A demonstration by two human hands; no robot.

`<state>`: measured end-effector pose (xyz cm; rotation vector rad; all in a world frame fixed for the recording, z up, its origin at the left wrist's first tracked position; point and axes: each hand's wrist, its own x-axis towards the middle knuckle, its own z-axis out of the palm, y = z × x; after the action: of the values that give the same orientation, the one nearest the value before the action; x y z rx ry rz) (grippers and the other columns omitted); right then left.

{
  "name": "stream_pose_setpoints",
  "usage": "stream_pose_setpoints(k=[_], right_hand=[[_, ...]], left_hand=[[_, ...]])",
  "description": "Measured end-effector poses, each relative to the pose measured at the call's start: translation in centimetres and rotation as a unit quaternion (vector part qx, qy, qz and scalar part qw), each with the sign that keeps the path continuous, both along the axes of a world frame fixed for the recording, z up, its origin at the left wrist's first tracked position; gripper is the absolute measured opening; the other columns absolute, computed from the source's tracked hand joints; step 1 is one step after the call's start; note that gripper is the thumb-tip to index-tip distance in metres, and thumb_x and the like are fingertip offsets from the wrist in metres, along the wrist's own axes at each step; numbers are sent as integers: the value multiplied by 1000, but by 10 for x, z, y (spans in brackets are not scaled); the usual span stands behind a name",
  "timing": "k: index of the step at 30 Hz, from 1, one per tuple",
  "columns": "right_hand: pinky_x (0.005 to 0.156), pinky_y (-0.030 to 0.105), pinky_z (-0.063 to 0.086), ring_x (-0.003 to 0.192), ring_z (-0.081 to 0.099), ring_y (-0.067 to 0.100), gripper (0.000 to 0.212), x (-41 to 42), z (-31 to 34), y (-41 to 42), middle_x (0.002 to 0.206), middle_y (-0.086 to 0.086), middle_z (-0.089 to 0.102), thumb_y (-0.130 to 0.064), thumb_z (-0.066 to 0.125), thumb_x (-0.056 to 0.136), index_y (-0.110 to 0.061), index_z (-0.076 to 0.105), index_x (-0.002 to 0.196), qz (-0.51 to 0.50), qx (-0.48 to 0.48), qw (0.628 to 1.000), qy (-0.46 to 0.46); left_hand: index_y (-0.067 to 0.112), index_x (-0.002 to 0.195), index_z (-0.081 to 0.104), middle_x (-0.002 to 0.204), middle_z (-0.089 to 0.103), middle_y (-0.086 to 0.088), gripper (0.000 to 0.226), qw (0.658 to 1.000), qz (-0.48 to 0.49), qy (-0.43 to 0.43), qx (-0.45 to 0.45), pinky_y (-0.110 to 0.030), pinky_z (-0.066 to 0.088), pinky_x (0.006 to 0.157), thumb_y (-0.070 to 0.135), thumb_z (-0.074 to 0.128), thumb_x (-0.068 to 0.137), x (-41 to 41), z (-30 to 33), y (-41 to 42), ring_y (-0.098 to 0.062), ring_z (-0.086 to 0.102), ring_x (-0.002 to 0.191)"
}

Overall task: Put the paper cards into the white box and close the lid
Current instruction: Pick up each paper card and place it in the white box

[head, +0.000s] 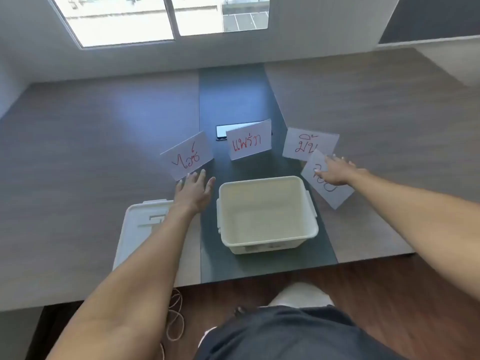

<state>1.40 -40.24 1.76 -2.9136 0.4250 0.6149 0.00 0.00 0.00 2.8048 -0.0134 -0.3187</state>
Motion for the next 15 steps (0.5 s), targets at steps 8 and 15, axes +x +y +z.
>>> stream_pose_setpoints(k=[8, 15], right_hand=[[119, 48, 19, 147, 20, 41, 79, -28, -30, 7, 161, 22, 14, -31, 45, 99, -5, -3, 157, -63, 24, 995, -72], [109, 47, 32, 132, 40, 46, 76, -33, -36, 0, 145, 27, 35, -10, 54, 93, -6, 11, 156, -56, 19, 993, -106]], left_hand=[[20, 157, 18, 160, 29, -6, 57, 998, -18, 6, -56, -40, 11, 122, 44, 14, 105, -32, -20, -22, -21, 18, 151], [15, 157, 13, 161, 27, -6, 54, 995, 4, -19, -100, -42, 19, 122, 34, 13, 106, -45, -32, -41, -23, 25, 149]])
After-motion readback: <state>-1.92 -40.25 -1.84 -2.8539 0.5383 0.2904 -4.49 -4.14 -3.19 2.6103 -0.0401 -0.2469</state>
